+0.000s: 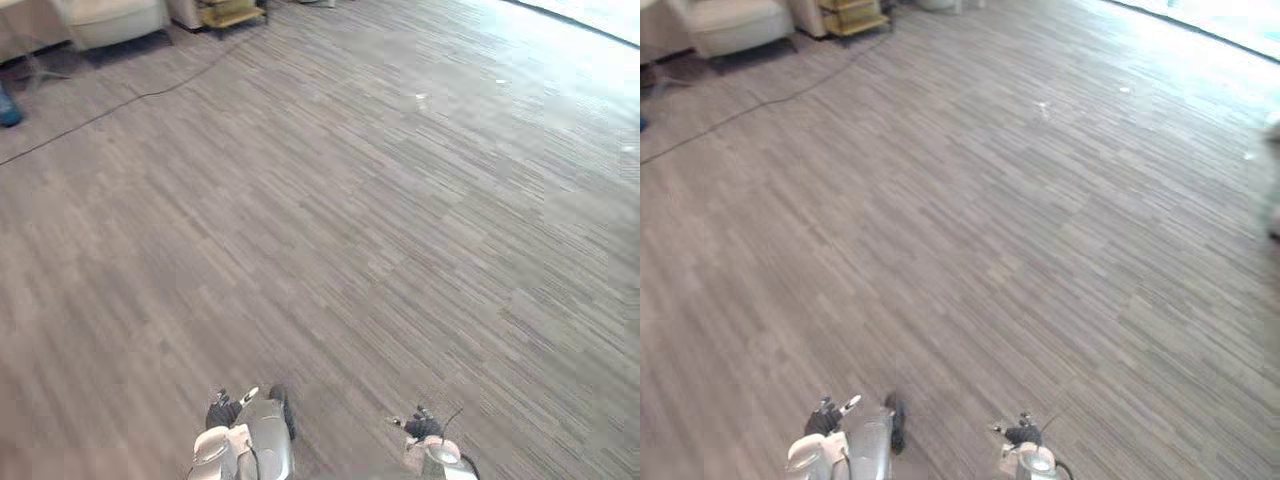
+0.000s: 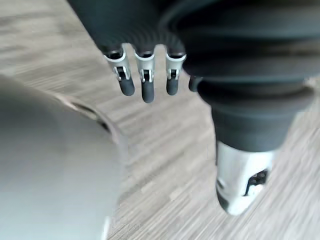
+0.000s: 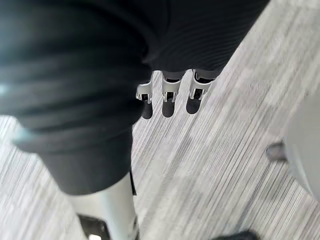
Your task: Pick up cushions and gather them together orderly.
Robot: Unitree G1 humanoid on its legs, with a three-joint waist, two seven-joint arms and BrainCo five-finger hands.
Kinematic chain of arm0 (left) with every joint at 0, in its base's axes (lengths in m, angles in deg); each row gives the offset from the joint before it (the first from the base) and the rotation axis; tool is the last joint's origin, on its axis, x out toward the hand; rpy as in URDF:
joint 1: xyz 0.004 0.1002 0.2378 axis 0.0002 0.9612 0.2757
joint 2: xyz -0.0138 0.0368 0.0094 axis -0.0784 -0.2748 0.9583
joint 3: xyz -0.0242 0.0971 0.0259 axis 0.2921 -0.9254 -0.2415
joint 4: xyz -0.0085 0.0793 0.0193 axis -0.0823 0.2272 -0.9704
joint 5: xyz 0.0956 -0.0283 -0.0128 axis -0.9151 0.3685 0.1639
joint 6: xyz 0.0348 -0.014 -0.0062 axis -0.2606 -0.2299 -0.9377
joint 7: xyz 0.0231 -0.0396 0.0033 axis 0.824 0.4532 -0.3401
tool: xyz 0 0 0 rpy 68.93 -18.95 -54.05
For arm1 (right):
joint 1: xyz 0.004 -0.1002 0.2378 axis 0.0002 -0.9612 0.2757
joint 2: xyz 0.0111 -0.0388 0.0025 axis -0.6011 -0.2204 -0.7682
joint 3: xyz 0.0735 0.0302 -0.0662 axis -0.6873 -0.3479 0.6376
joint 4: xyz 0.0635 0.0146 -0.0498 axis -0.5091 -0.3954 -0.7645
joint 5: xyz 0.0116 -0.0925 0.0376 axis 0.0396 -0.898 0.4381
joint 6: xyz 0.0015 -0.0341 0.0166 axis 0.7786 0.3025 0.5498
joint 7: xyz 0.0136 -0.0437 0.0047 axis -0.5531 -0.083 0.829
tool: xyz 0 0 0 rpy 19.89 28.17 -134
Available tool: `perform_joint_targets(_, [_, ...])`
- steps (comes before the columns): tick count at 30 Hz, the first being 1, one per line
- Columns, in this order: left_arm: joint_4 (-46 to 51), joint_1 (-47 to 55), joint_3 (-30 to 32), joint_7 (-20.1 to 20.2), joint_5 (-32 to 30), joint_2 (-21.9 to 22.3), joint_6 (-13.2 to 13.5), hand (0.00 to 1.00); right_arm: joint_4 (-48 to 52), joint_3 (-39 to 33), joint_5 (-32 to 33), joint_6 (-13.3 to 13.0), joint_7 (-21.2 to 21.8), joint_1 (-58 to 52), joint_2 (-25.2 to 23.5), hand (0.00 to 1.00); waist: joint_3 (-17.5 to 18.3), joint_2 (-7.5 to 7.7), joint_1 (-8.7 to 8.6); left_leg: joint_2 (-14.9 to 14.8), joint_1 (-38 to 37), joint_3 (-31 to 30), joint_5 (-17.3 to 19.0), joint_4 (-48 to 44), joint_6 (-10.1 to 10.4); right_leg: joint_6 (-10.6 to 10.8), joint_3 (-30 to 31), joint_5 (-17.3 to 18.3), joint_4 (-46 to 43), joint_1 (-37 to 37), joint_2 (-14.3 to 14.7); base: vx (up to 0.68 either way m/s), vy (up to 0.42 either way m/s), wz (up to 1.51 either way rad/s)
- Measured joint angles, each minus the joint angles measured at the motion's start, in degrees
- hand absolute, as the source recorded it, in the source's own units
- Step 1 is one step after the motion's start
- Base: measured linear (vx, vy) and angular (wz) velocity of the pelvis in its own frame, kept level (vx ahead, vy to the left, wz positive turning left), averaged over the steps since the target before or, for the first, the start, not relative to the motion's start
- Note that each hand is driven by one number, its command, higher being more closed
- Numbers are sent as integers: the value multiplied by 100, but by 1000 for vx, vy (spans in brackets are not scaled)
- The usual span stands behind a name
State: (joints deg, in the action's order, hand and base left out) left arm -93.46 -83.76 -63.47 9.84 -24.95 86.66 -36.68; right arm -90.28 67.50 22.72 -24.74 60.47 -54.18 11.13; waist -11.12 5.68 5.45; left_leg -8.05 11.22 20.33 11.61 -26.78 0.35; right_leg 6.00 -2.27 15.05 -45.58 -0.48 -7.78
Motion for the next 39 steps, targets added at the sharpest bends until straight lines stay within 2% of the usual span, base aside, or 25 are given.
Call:
perform_joint_targets(1, [-168,-46,-57,-26,-2,-32,-56,0,75,-1,0,-24,9,12,9,0,-32,-44,-63,63,-443,64,159,93,-43,12,-244,-28,-970,343,-225,577,244,-74])
perform_joint_targets(4, [-307,-97,-289,-36,-3,-4,-118,0,222,19,-27,-94,51,31,-1,0,-56,-243,-215,10,-1473,344,345,691,-54,-248,-1125,101,-1393,964,-441,514,156,-54])
perform_joint_targets(5, [-341,-116,-346,-32,-2,32,-113,0,286,13,-95,-112,57,41,-1,0,-33,-309,-222,-33,-1784,436,480,1014,135,-306,-1537,134,-1143,1314,-455,474,114,-61])
perform_joint_targets(8, [-588,-290,-576,-7,-8,-7,-126,0,195,-12,-199,-109,85,248,67,0,-104,-240,-324,59,-2474,793,507,1597,208,-512,-2393,-73,826,1991,-341,502,64,-41])
perform_joint_targets(10, [-680,-274,-748,29,-103,-22,-126,0,95,-14,-218,-101,85,305,162,0,-121,-193,-448,210,-2856,794,507,1876,211,-597,-2424,-809,2323,2041,-118,596,-34,8])
perform_joint_targets(11, [-721,-267,-762,51,-123,-22,-128,0,83,-53,-220,-82,92,276,209,0,-123,-154,-516,341,-3131,690,508,2005,212,-992,-2221,-1485,2611,1992,-78,626,-82,14])
perform_joint_targets(12, [-722,-271,-672,69,-205,127,-126,0,109,-201,-223,-89,96,301,335,0,-119,-412,-558,187,-3378,592,415,2023,373,-1226,-2214,-1350,2241,1925,41,614,-91,5])
perform_joint_targets(13, [-720,-245,-667,77,-263,168,-118,0,98,-223,-224,-84,94,292,372,0,-67,-495,-550,90,-3341,565,327,1887,529,-1301,-2215,-1163,2142,1943,83,592,-146,-8])
perform_joint_targets(14, [-706,-210,-664,88,-344,225,-119,0,107,-277,-223,-76,97,288,404,0,-58,-595,-559,-86,-3145,390,246,1313,657,-1278,-2224,-912,1991,1908,144,555,-221,-7])
perform_joint_targets(15, [-644,-221,-531,93,-350,284,-127,0,143,-357,-220,-78,91,294,416,0,-123,-735,-591,-567,-2472,-13,-11,-438,745,-1268,-2215,-660,2052,1626,361,560,-234,-8])
perform_joint_targets(16, [-571,-218,-440,93,-346,296,-135,0,147,-356,-219,-67,82,296,429,0,-155,-796,-591,-773,-2141,-235,-364,-1271,674,-1274,-2203,-602,2130,1469,499,546,-166,-25])
perform_joint_targets(18, [-342,-188,-248,100,-344,306,-124,0,101,-225,-211,-14,70,307,418,0,-268,-811,-493,-1214,-1200,-558,-191,-3375,784,-1376,-2043,-370,2454,693,855,646,-73,-60])
perform_joint_targets(20, [-112,-157,-216,107,-336,197,-95,0,87,-153,-191,19,72,239,276,0,-308,-555,-449,-1096,-497,-474,212,-3245,533,-1328,-1804,-199,2850,-103,892,554,-54,-57])
perform_joint_targets(22, [85,-153,-16,111,-319,273,-40,0,80,-157,-92,44,63,232,205,0,-299,-493,-287,-820,139,-529,381,-2193,313,-1209,-1437,-132,3156,-547,887,443,18,-71])
perform_joint_targets(24, [134,-153,128,97,-268,360,17,0,75,-160,-92,48,39,221,150,0,-305,-512,-185,-485,561,-874,359,-1249,323,-1093,-1106,-58,3337,-824,833,572,172,-94])
perform_joint_targets(25, [122,-132,185,87,-217,370,24,0,59,-151,-93,47,27,227,118,0,-307,-516,-172,-252,692,-1080,201,-455,397,-948,-894,64,3426,-983,744,600,261,-93])
perform_joint_targets(27, [85,8,196,72,-179,364,27,0,29,-23,-95,42,12,215,137,0,-274,-570,-169,-149,699,-1013,-137,585,410,-726,-591,360,3404,-1200,655,446,276,-86])
perform_joint_targets(29, [92,64,227,56,-60,297,42,0,-12,44,-101,53,-9,162,86,0,-92,-461,-51,-117,682,-854,-769,269,359,-631,-201,655,3408,-1351,434,599,373,-99])
perform_joint_targets(30, [130,71,226,57,-66,247,56,0,-28,79,-106,54,-7,78,-20,0,50,-261,1,-96,697,-569,-453,-49,250,-628,73,634,3272,-1311,260,623,354,-100])
perform_joint_targets(31, [118,72,213,49,-93,215,56,0,-45,155,-127,56,33,78,-42,0,110,-182,32,-75,653,-416,-290,-128,202,-515,156,515,3015,-1200,159,609,340,-93])
perform_joint_targets(32, [48,67,143,33,-105,147,55,0,-43,172,-189,51,40,81,-48,0,134,-142,65,-33,502,-246,-143,-157,126,-349,265,380,2274,-876,29,576,375,-66])
perform_joint_targets(33, [-54,39,55,-5,-111,82,34,0,-44,140,-231,48,39,56,-41,0,92,-103,23,92,161,-104,99,-124,63,-8,331,-18,897,-333,-159,564,376,-48])
perform_joint_targets(34, [-112,-1,-6,-19,-120,40,10,0,-12,83,-235,54,45,14,4,0,61,-114,-16,192,-126,-55,239,-62,62,89,311,-319,-29,59,-314,542,323,-25])
perform_joint_targets(36, [-297,12,-236,-46,-180,12,-57,0,116,51,-350,-34,45,29,24,0,40,-249,-248,343,-1173,-24,496,394,12,-48,-256,-240,-1320,604,-509,632,238,14])
perform_joint_targets(39, [-410,-90,-594,-26,-235,37,-46,0,149,60,-421,-135,52,112,39,0,53,-352,-284,369,-1992,-15,505,1195,29,-321,-1306,-39,-654,1390,-589,461,117,13])
